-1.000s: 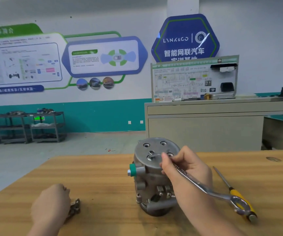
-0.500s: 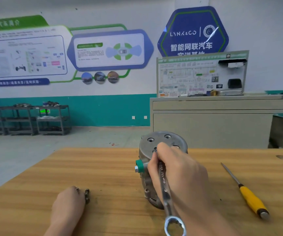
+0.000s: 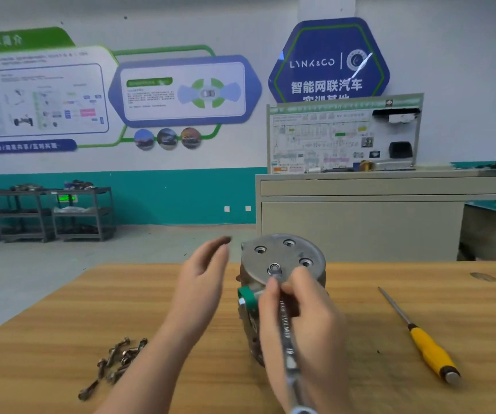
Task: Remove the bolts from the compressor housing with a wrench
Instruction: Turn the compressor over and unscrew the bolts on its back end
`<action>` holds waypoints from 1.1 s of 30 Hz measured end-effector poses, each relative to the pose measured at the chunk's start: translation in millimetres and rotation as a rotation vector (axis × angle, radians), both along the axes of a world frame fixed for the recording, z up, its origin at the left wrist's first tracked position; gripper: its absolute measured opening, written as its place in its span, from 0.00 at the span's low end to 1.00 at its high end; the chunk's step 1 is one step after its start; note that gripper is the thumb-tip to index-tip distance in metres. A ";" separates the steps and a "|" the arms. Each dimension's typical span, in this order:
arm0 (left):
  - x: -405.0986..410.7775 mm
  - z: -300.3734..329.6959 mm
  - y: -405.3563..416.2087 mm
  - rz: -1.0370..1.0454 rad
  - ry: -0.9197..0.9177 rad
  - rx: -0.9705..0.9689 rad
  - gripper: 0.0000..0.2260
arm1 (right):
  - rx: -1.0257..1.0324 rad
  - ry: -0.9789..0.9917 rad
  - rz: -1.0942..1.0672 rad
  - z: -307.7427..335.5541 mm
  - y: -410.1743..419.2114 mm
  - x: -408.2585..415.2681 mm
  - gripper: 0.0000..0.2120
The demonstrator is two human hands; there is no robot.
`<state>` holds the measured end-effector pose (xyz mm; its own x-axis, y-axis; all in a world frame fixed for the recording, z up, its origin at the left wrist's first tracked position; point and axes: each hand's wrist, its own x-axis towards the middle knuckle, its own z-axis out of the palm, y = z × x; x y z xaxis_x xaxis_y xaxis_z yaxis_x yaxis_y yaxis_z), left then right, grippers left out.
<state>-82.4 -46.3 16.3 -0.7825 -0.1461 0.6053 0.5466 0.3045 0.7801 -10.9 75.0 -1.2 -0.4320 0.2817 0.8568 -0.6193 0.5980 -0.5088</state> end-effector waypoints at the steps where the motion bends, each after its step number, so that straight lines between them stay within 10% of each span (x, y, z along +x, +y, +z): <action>1: -2.1 7.9 13.5 -0.086 -0.005 -0.005 0.10 | -0.130 -0.043 0.092 -1.0 5.4 2.1 0.13; 9: -3.4 -16.4 39.8 0.089 0.231 -0.097 0.07 | -1.122 -0.301 0.612 11.9 73.2 -2.5 0.12; 14: -7.2 -35.1 32.8 -0.076 0.035 0.129 0.29 | -1.316 -0.308 0.825 30.2 102.3 -27.7 0.10; 18: -13.6 -46.8 35.4 -0.383 -0.098 0.137 0.41 | -1.174 -0.422 0.661 38.2 117.0 -57.2 0.09; 27: -14.1 -54.1 54.0 -0.284 0.018 0.098 0.32 | -0.790 -1.028 0.581 85.1 143.3 -112.2 0.15; 33: -22.6 -56.7 35.2 -0.448 -0.035 0.195 0.37 | -0.051 -1.333 0.288 127.5 94.3 -134.0 0.15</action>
<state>-105.0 -11.1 -40.4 -0.8136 0.1012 0.5726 0.5631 -0.1082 0.8193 -144.9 169.3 126.3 -0.9634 0.0609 -0.2609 0.2562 0.4948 -0.8304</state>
